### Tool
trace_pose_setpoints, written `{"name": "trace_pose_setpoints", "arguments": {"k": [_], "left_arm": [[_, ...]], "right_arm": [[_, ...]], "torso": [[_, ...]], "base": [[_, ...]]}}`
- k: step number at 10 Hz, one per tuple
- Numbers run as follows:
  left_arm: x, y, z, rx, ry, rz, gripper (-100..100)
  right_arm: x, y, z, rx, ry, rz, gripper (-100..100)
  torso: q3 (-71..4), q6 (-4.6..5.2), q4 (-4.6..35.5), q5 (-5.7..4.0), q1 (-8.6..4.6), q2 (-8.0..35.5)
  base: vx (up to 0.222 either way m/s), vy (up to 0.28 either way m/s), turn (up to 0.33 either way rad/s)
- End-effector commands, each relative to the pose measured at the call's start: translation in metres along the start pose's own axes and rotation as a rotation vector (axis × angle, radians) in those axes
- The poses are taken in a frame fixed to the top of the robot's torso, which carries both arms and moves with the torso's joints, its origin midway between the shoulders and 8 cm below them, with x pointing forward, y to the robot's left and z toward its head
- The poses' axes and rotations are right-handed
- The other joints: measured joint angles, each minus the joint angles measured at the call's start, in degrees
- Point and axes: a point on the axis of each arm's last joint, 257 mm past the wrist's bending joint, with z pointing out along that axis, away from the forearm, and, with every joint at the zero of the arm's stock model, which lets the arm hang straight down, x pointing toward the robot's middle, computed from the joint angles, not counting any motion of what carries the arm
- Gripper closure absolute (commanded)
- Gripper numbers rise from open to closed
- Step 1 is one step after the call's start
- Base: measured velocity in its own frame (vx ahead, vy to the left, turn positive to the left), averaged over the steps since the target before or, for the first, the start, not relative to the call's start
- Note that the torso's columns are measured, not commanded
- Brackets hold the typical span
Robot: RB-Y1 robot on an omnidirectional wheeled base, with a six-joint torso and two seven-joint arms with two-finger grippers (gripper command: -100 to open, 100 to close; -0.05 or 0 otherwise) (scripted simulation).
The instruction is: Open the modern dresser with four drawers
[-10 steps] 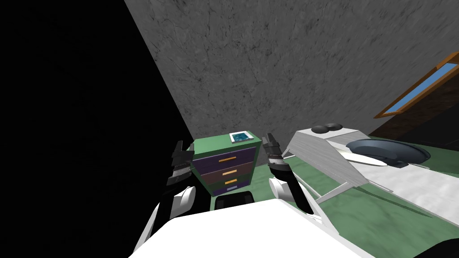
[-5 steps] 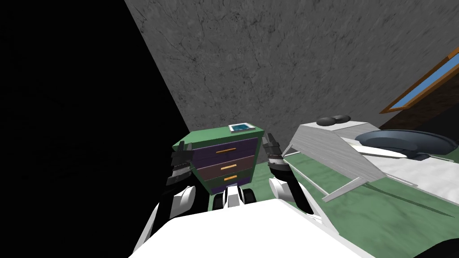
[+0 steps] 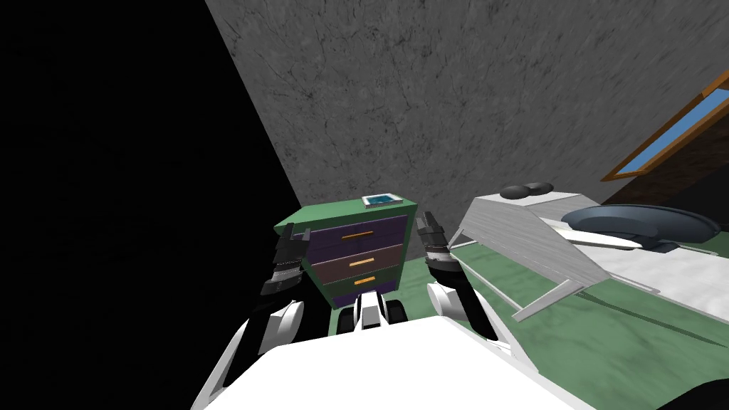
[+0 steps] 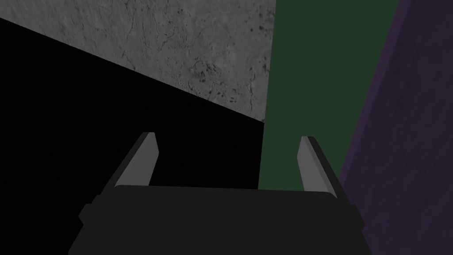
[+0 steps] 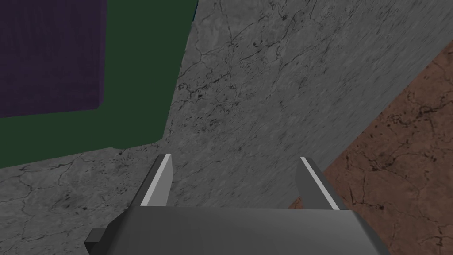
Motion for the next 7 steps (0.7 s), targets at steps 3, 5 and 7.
{"name": "trace_pose_setpoints", "arguments": {"k": [3, 5, 7], "left_arm": [[0.004, 0.023, -0.003, -0.089, 0.043, 0.031, -100], [0.004, 0.031, -0.005, -0.125, 0.047, 0.039, -100], [0.003, 0.039, -0.008, -0.159, 0.046, 0.043, -100]], "right_arm": [[0.0, 0.0, 0.0, 0.0, 0.0, 0.0, 0], [0.0, 0.0, 0.0, 0.0, 0.0, 0.0, 0], [0.0, 0.0, 0.0, 0.0, 0.0, 0.0, 0]], "torso": [[0.0, 0.09, 0.0, -0.03, -0.12, 0.0], [0.0, 0.25, -0.3, 0.06, -0.25, -0.1], [0.0, 0.28, -0.4, 0.11, -0.34, -0.2]], "base": [[-0.014, -0.041, -0.013], [-0.004, -0.039, -0.004], [-0.021, -0.045, -0.016]]}}
